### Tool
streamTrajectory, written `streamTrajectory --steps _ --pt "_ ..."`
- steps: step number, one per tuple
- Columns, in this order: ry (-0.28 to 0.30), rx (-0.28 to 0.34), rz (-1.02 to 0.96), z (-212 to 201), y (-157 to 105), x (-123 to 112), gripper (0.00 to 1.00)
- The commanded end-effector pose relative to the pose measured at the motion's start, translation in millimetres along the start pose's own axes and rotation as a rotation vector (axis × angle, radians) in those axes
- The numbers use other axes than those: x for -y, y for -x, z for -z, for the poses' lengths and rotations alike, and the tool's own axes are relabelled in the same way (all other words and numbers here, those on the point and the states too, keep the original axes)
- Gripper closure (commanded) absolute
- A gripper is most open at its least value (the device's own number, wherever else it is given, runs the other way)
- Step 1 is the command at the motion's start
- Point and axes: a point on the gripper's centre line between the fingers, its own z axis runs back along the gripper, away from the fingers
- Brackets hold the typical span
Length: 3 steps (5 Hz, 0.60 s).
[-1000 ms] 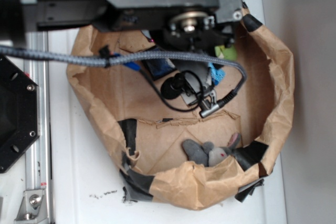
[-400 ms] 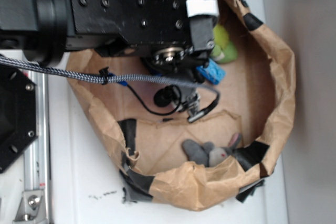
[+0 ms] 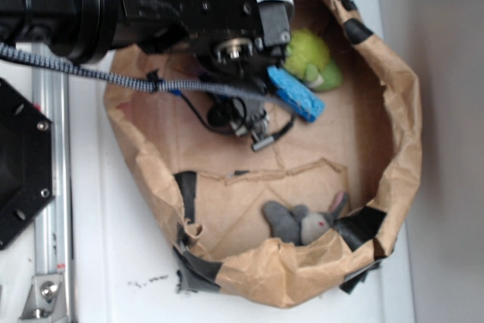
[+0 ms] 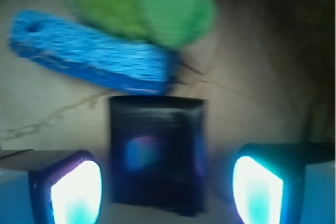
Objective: Grab the black box.
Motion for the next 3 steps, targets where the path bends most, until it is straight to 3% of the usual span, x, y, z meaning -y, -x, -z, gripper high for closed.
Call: streamTrajectory --steps 1,2,3 --pt "-0.045 0.062 -0.018 -18.9 -2.3 -16.5 0.00" --pt "-0.076 0.094 -0.037 -24.0 -0.9 -21.3 0.00" --pt "-0.190 0.141 -0.028 -18.1 -0.5 -17.2 0.00"
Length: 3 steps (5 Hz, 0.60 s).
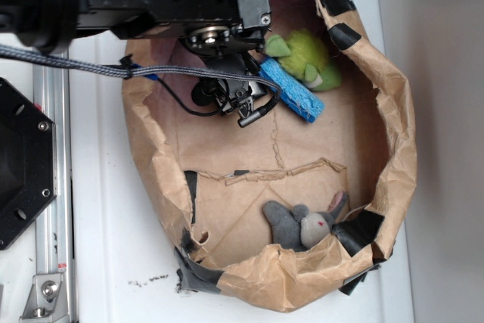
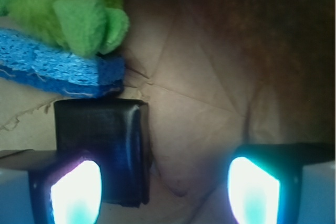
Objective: Grab the black box.
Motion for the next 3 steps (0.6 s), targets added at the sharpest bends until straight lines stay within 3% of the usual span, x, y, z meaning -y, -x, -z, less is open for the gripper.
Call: streamTrajectory --steps 1,2,3 --pt "-0.096 0.027 0.029 17 -2 7 0.00" --pt "-0.033 -0.013 0.080 34 0 28 0.00" --pt "0.081 -0.025 0.078 29 -5 38 0.00"
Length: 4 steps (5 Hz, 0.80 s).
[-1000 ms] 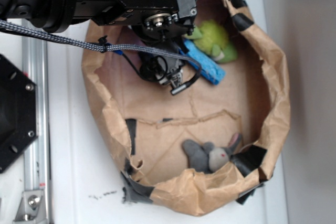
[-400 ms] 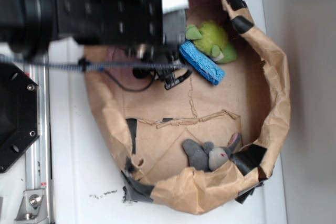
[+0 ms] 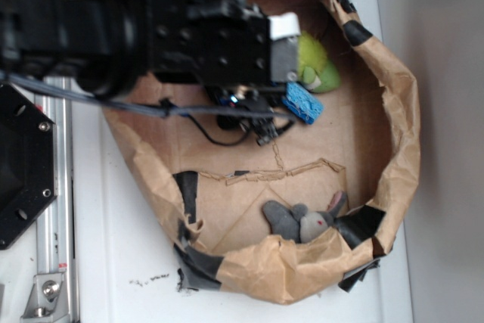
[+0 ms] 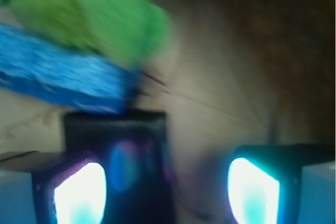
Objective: Grab the black box.
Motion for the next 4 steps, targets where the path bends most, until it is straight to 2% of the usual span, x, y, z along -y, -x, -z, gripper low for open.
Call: streamTrajectory --steps 1,2,3,4 --pt "0.149 -0.016 0.005 -7 -7 9 0.00" --pt "0.157 -0.010 -0.010 -8 -6 11 1.00" --pt "0.160 0.008 -0.027 -17 -6 9 1.00" --pt "0.145 0.084 -0.003 -52 -12 8 1.00"
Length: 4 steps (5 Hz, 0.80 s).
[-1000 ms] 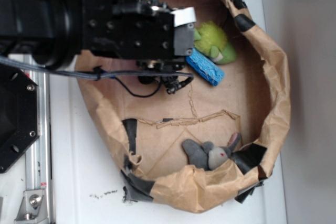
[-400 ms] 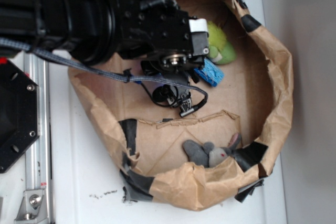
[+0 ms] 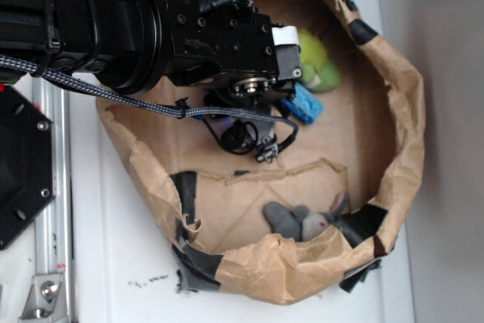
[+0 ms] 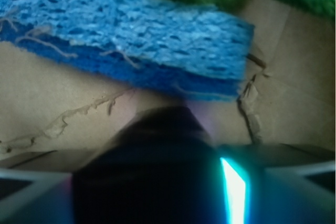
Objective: Grab the black box.
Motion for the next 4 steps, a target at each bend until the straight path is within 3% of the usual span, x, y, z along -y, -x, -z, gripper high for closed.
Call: streamTrajectory --steps 1,2,3,4 --pt "0.058 0.170 0.053 -101 -14 12 1.00" --pt "0.109 0.109 0.073 -133 -22 20 1.00" --pt "0.099 0.010 0.119 -134 -22 30 1.00" --pt "0.075 -0.035 0.172 -128 -5 34 1.00"
